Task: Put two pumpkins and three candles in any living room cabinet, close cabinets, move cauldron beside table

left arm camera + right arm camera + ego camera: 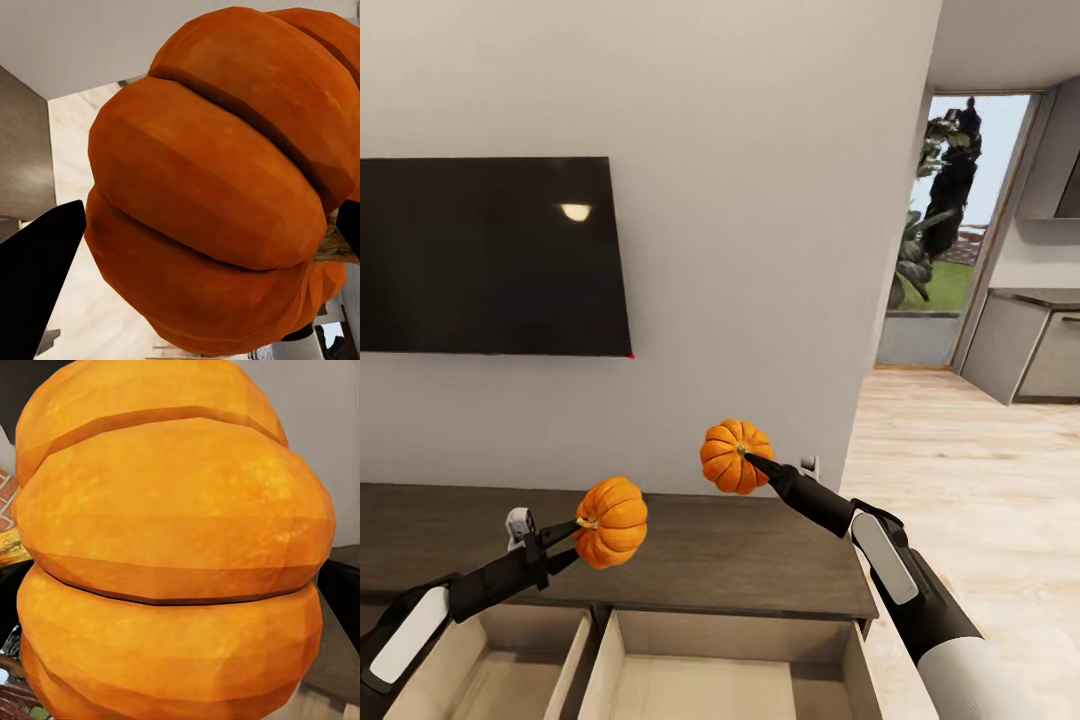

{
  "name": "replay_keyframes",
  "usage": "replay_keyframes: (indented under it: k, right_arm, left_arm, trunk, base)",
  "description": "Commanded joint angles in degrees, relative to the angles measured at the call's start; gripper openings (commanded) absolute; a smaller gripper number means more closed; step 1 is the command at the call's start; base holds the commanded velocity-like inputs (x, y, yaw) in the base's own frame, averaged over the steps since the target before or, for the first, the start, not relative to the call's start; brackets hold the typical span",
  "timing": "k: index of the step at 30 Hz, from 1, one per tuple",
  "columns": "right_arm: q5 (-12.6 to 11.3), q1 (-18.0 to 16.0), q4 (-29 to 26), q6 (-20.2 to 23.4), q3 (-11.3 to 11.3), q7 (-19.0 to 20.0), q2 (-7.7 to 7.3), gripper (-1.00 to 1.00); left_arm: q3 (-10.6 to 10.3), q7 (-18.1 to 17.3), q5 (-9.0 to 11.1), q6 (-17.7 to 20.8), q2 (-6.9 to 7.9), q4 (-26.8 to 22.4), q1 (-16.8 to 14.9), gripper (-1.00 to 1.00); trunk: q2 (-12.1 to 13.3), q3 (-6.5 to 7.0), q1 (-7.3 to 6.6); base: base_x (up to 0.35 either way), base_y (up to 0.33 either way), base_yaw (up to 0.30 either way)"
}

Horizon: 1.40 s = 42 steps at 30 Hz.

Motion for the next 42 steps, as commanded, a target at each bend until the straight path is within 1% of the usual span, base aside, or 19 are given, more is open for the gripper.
replay_keyframes:
  k: [1, 9, 12, 26, 29, 30, 35, 38, 40, 42]
  right_arm:
    - [-0.43, -0.04, -0.01, 0.27, 0.06, -0.06, -0.04, -1.0]
    - [-0.36, -0.03, 0.08, 0.2, 0.06, -0.56, -0.06, -1.0]
    - [-0.29, -0.03, 0.82, -0.8, 0.06, -0.7, -0.04, -1.0]
    - [-0.43, -0.04, 2.3, -1.75, 0.06, -0.32, 0.05, -1.0]
    - [-0.36, -0.03, 2.28, -1.76, 0.06, -0.48, 0.05, -1.0]
    - [-0.32, -0.03, 2.28, -1.76, 0.06, -0.57, 0.05, -1.0]
    - [-0.05, -0.03, 2.33, -1.82, 0.05, -0.9, 0.11, -1.0]
    - [0.1, -0.03, 2.5, -1.86, 0.04, -1.68, 0.18, -1.0]
    - [0.16, -0.03, 3.53, -1.57, 0.11, -6.12, 0.19, -1.0]
    - [0.18, -0.03, 4.54, -1.39, 0.28, -12.37, 0.21, -1.0]
  left_arm:
    - [-0.15, 0.02, 0.31, 0.17, 0.06, 0.01, -0.04, -1.0]
    - [-0.19, 0.27, 0.28, 0.16, 0.06, -1.05, -0.04, -1.0]
    - [-0.34, 0.32, 0.12, 0.16, 0.04, -1.12, -0.04, -1.0]
    - [-0.54, 0.68, -0.29, 0.09, -0.15, -1.11, -0.04, -1.0]
    - [-0.66, 3.58, -0.38, 0.08, -1.14, -1.15, -0.04, -1.0]
    - [-0.66, 5.41, -0.38, 0.06, -1.6, -1.2, -0.07, -1.0]
    - [-0.67, 10.38, -0.37, -0.08, -2.69, -2.67, -0.11, -1.0]
    - [-0.68, 14.94, -0.37, -0.25, -3.62, -3.49, -0.12, -1.0]
    - [-0.66, 20.44, -0.37, -0.33, -4.71, -5.76, -0.12, -1.0]
    - [-0.66, 26.23, -0.37, -0.35, -5.78, -8.11, -0.1, -1.0]
  trunk:
    - [-0.03, -0.06, 0.0]
    - [-0.03, -0.06, 0.0]
    - [-0.03, -0.06, 0.0]
    - [-5.65, -2.57, 3.07]
    - [-6.85, -3.11, 3.73]
    - [-7.25, -3.29, 3.95]
    - [-9.26, -4.19, 5.05]
    - [-10.46, -4.73, 5.71]
    - [-11.26, -5.09, 6.15]
    - [-12.07, -5.45, 6.59]
  base:
    - [0.003, -0.001, 0.0]
    - [0.0, 0.0, 0.0]
    - [0.0, 0.0, 0.0]
    - [0.0, 0.0, 0.0]
    - [0.0, 0.0, 0.0]
    - [0.0, 0.0, 0.0]
    - [0.0, 0.0, 0.0]
    - [0.0, 0.0, 0.0]
    - [0.0, 0.0, 0.0]
    - [0.0, 0.0, 0.0]
